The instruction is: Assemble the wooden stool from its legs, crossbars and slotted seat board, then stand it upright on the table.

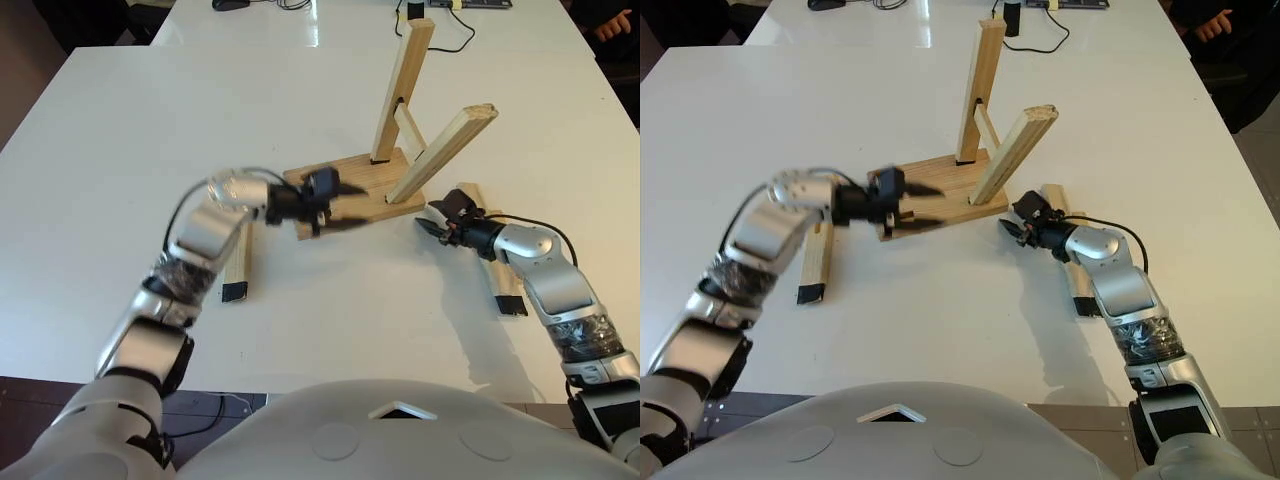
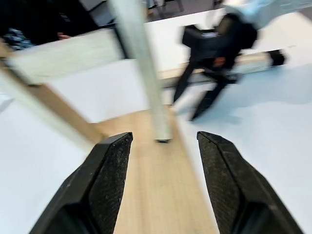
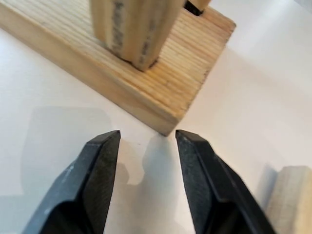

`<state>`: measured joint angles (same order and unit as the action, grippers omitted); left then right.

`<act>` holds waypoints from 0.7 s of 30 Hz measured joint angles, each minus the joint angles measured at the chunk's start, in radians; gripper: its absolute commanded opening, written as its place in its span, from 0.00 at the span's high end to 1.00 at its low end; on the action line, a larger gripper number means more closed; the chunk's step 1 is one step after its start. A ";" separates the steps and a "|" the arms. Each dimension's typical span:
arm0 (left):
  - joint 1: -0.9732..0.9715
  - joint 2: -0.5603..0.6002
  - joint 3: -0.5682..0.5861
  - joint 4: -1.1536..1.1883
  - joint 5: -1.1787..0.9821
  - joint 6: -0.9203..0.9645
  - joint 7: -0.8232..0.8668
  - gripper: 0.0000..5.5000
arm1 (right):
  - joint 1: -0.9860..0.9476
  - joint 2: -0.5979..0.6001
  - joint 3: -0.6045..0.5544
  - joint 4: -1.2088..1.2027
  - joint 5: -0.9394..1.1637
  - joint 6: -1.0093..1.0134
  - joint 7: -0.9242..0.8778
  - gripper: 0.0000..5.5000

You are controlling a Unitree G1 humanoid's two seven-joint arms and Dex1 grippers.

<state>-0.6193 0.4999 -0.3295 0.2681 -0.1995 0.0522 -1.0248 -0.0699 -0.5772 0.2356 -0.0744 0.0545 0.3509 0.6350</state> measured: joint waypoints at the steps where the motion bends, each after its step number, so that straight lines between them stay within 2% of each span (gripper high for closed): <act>1: -0.049 -0.006 0.002 0.086 0.032 -0.056 0.026 0.55 | 0.009 0.001 0.003 -0.012 0.000 -0.002 0.001 0.62; 7: -0.228 -0.055 -0.034 0.553 0.225 -0.292 0.257 0.55 | 0.034 0.021 0.033 -0.055 0.000 -0.003 0.002 0.62; 9: -0.284 -0.093 -0.062 0.764 0.324 -0.338 0.447 0.55 | 0.035 0.025 0.059 -0.071 -0.003 -0.005 0.020 0.62; 12: -0.327 -0.118 -0.087 0.932 0.431 -0.355 0.651 0.55 | 0.030 0.024 0.096 -0.086 -0.014 -0.012 0.047 0.62; 14: -0.352 -0.114 -0.144 1.031 0.558 -0.379 0.806 0.55 | 0.016 0.023 0.126 -0.093 -0.019 -0.015 0.082 0.62; 17: -0.343 -0.110 -0.178 1.071 0.632 -0.427 0.779 0.55 | 0.004 0.020 0.128 -0.083 -0.020 -0.017 0.100 0.62; 21: -0.305 -0.091 -0.173 1.066 0.626 -0.561 0.576 0.55 | -0.013 0.020 0.116 -0.051 -0.024 -0.028 0.097 0.62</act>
<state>-0.9243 0.4090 -0.5020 1.3339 0.4266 -0.5084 -0.4490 -0.0831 -0.5576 0.3513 -0.1254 0.0301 0.3227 0.7319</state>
